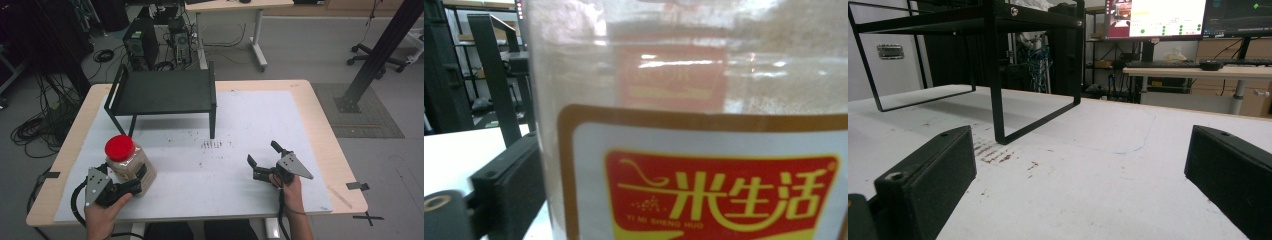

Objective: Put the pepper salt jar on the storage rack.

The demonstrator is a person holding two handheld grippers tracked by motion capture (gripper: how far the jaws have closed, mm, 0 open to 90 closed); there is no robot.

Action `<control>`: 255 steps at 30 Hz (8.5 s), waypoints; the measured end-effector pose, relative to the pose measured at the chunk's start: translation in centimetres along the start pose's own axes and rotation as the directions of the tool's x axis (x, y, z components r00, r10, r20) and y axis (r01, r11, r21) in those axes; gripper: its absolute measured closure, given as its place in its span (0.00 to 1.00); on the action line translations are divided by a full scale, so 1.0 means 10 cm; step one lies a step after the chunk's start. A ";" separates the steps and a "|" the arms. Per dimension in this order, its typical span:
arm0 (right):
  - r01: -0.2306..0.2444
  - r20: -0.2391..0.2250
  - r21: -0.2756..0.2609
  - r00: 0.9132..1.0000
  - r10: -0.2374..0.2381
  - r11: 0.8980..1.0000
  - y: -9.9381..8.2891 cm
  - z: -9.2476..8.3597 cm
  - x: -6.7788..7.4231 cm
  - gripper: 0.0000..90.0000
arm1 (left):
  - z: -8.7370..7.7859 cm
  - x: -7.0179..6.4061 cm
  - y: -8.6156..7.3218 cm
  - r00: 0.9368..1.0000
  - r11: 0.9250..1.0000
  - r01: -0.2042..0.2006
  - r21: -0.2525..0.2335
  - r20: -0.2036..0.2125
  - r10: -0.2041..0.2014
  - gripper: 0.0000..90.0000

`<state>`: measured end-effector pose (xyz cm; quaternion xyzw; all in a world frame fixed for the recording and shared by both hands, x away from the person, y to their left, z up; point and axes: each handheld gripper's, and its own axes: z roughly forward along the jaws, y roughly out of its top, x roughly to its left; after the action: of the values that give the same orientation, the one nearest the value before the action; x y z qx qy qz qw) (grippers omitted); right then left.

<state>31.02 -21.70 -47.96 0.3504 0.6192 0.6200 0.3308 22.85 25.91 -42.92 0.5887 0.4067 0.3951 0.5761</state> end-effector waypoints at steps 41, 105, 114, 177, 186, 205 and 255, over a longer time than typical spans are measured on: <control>0.000 0.000 0.000 1.000 0.000 1.000 0.00 0.00 0.00 0.00 | -0.01 -0.03 0.01 1.000 1.000 -0.003 0.018 0.023 0.002 0.27; 0.001 -0.002 -0.007 1.000 -0.001 1.000 0.00 0.00 0.00 0.00 | -0.07 0.01 0.97 0.998 1.000 0.011 -0.005 0.056 -0.010 0.28; 0.008 0.001 -0.009 1.000 -0.007 1.000 0.00 -0.01 0.00 0.00 | -0.01 0.05 1.19 0.997 1.000 0.014 -0.005 0.075 -0.014 0.28; 0.004 0.009 -0.011 1.000 -0.004 1.000 0.00 -0.01 0.00 0.00 | 1.26 0.42 2.01 0.994 0.999 0.036 -0.040 0.107 -0.032 0.28; 0.003 0.008 -0.009 1.000 -0.003 1.000 0.00 -0.01 0.00 0.00 | 1.52 0.45 1.96 0.996 0.999 0.031 -0.043 0.084 -0.027 0.28; 0.003 0.007 -0.008 1.000 -0.003 1.000 0.00 -0.01 0.01 0.00 | 1.78 0.48 1.81 0.998 0.999 0.032 -0.040 0.059 -0.029 0.28; 0.005 0.005 -0.008 1.000 -0.005 1.000 0.00 -0.01 0.01 0.00 | 1.96 0.48 1.53 0.999 0.999 0.030 -0.014 0.028 -0.029 0.28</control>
<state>30.91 -21.70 -47.98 0.3491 0.6167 0.6206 0.3355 43.28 23.35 -28.10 0.5838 0.4042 0.3813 0.5919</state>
